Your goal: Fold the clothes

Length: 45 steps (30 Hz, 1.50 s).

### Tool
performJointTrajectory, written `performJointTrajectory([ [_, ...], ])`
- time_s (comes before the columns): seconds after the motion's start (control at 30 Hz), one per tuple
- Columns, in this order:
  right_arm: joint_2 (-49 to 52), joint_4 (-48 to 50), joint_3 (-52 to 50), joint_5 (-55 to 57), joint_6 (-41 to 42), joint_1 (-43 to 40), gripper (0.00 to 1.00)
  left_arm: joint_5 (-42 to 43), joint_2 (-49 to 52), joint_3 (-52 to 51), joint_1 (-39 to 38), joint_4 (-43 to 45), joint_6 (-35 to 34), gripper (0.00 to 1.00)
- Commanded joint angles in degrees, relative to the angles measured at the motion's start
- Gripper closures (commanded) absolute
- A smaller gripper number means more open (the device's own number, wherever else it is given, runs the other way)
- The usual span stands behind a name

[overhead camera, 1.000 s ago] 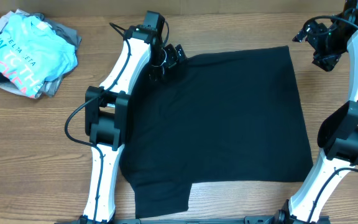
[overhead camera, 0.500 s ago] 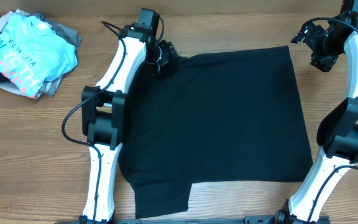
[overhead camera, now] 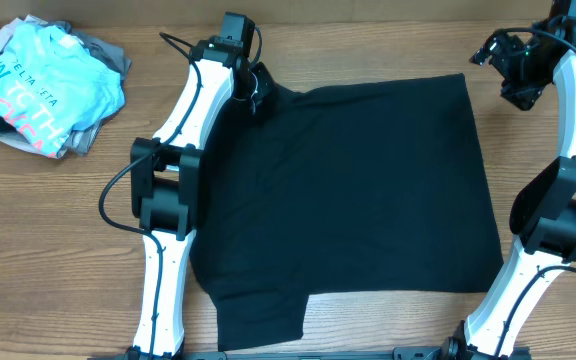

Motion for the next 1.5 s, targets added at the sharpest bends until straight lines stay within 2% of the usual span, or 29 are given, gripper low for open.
performJointTrajectory([
  [0.0,0.59,2.19,-0.26,0.57,-0.55,0.28,0.0,-1.2,2.05,1.16,0.37,0.2,0.15,0.7],
  [0.17,3.21,8.35,-0.26,1.33,-3.34,1.55,0.02,-1.2,2.05,1.16,0.42,1.31,0.61,0.77],
  [0.47,9.68,19.71,-0.26,7.61,-4.92,4.5,0.03,-1.16,2.05,1.16,0.26,-0.48,2.69,0.76],
  [0.77,15.85,19.61,-0.24,17.18,-6.23,7.02,0.07,-1.18,2.05,1.16,0.26,-1.29,2.71,0.76],
  [1.07,17.84,20.11,-0.24,18.6,-6.43,7.41,0.1,-1.16,2.05,1.16,0.0,-1.31,3.13,0.75],
  [1.1,18.1,20.06,-0.26,18.6,-6.43,7.41,0.12,-1.18,2.05,1.16,-0.09,-1.31,3.15,0.75],
  [1.23,19.37,19.58,-0.24,19.67,-6.38,7.48,0.3,-1.18,2.05,1.16,-0.17,-1.29,3.15,0.76],
  [1.37,20.17,18.58,-0.26,22.29,-6.43,7.89,0.41,-1.2,2.05,1.16,-0.17,-1.29,3.56,0.75],
  [1.47,20.17,18.62,-0.24,23.5,-6.4,8.33,0.59,-1.22,2.05,1.16,-0.17,-1.31,3.58,0.75],
])
